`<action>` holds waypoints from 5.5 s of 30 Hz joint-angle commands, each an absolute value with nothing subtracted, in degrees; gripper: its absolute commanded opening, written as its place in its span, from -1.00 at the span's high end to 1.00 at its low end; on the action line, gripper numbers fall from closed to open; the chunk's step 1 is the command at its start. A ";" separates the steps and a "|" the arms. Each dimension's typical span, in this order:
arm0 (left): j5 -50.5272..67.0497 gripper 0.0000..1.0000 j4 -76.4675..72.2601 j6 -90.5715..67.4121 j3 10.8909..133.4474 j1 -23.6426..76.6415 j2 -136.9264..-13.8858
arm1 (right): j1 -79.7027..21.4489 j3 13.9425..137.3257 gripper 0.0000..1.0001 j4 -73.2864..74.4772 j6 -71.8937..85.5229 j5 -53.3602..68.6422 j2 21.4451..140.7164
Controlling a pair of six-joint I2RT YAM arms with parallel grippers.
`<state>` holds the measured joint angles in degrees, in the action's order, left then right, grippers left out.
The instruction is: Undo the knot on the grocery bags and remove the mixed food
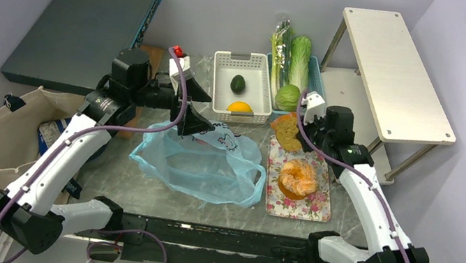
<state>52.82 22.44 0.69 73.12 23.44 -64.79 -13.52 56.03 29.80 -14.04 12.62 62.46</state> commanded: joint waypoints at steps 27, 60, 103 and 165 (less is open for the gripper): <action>53.20 -0.99 23.45 3.26 74.57 23.33 -64.39 | -12.51 55.94 1.00 39.44 -36.68 11.54 85.56; 21.57 -0.98 50.88 33.39 73.01 23.03 -63.67 | -9.99 69.62 -0.60 46.25 -25.36 31.37 78.45; 31.34 -0.98 66.87 50.59 55.55 21.58 -44.08 | -34.78 67.56 -0.59 45.46 -32.05 28.77 73.58; 42.28 1.00 90.48 55.94 58.43 -5.46 -29.75 | -48.48 104.65 -0.71 27.28 -5.05 30.77 101.05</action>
<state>28.47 89.49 64.10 59.48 -11.55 -30.24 -48.53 97.86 31.09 -11.33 28.10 98.02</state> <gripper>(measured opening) 0.074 0.848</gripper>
